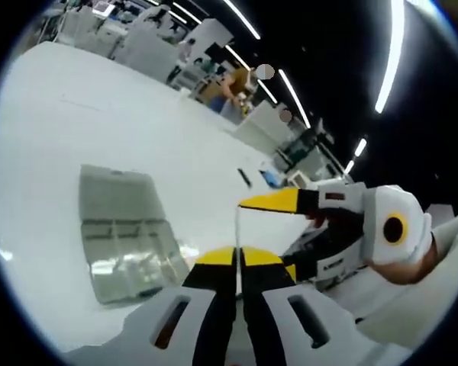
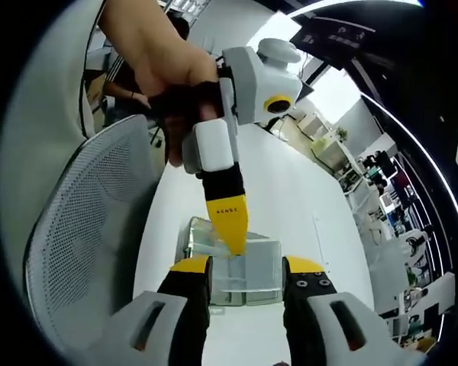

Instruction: Insert the divider into the dual guide fixture by aligning both edges with the guide slots and pushing it downward to the bottom, including one-sided entry, uneven engagement, binding, and posture correction.

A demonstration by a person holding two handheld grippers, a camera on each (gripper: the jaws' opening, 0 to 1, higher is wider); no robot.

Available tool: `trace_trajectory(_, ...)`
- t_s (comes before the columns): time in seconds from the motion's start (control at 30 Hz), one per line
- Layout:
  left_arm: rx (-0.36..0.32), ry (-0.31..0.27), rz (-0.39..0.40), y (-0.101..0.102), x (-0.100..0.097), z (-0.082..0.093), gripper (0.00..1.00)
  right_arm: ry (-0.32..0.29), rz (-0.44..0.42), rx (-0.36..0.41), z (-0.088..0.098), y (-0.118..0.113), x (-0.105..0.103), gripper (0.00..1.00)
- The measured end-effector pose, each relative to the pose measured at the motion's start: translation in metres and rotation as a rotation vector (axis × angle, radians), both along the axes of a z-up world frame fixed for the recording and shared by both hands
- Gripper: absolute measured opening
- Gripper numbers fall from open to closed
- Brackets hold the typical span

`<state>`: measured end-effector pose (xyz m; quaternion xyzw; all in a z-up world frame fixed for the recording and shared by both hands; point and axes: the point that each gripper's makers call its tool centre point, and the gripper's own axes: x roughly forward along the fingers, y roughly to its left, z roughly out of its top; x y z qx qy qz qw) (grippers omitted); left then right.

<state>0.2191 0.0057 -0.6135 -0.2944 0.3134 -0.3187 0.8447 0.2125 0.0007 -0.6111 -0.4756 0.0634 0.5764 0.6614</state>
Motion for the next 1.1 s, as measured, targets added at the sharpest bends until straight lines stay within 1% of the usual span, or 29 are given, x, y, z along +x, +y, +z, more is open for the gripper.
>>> trace_trajectory(0.1,-0.009,-0.005,0.01,0.003,0.002,0.002,0.0,-0.003,-0.005,0.003,0.001,-0.001,0.002,0.35)
trace_trajectory(0.17,-0.01,-0.011,0.012,0.004,0.003,0.003,0.0,0.014,-0.012,0.012,0.002,-0.001,0.004,0.35)
trace_trajectory(0.23,-0.009,-0.018,0.011,0.005,0.003,0.003,0.0,0.011,-0.015,0.012,0.002,-0.002,0.005,0.34)
trace_trajectory(0.33,-0.006,-0.024,0.009,0.005,0.004,0.003,0.0,0.026,-0.026,0.02,0.004,-0.003,0.009,0.33)
trace_trajectory(0.43,0.001,-0.044,0.005,0.007,0.004,0.002,0.0,0.034,-0.03,0.02,0.004,-0.005,0.011,0.32)
trace_trajectory(0.53,0.002,-0.053,0.002,0.007,0.004,0.003,0.0,0.057,-0.039,0.033,0.007,-0.007,0.013,0.32)
trace_trajectory(0.6,0.005,-0.066,-0.006,0.008,0.004,0.002,0.0,0.058,-0.043,0.03,0.007,-0.009,0.016,0.31)
trace_trajectory(0.73,0.016,-0.1,-0.022,0.008,0.001,0.004,0.0,0.087,-0.05,0.034,0.007,-0.012,0.018,0.29)
trace_trajectory(0.77,0.019,-0.11,-0.027,0.008,0.001,0.004,0.0,0.105,-0.053,0.043,0.008,-0.012,0.017,0.29)
trace_trajectory(0.9,0.028,-0.139,-0.036,0.009,-0.002,0.004,0.0,0.121,-0.056,0.049,0.012,-0.013,0.017,0.27)
trace_trajectory(0.97,0.038,-0.149,-0.041,0.01,-0.003,0.003,0.0,0.137,-0.055,0.048,0.012,-0.014,0.017,0.26)
trace_trajectory(1.0,0.047,-0.163,-0.047,0.01,-0.003,0.003,0.0,0.155,-0.052,0.048,0.012,-0.014,0.016,0.26)
trace_trajectory(1.1,0.081,-0.205,-0.069,0.009,-0.006,0.002,0.0,0.16,-0.049,0.044,0.013,-0.014,0.017,0.22)
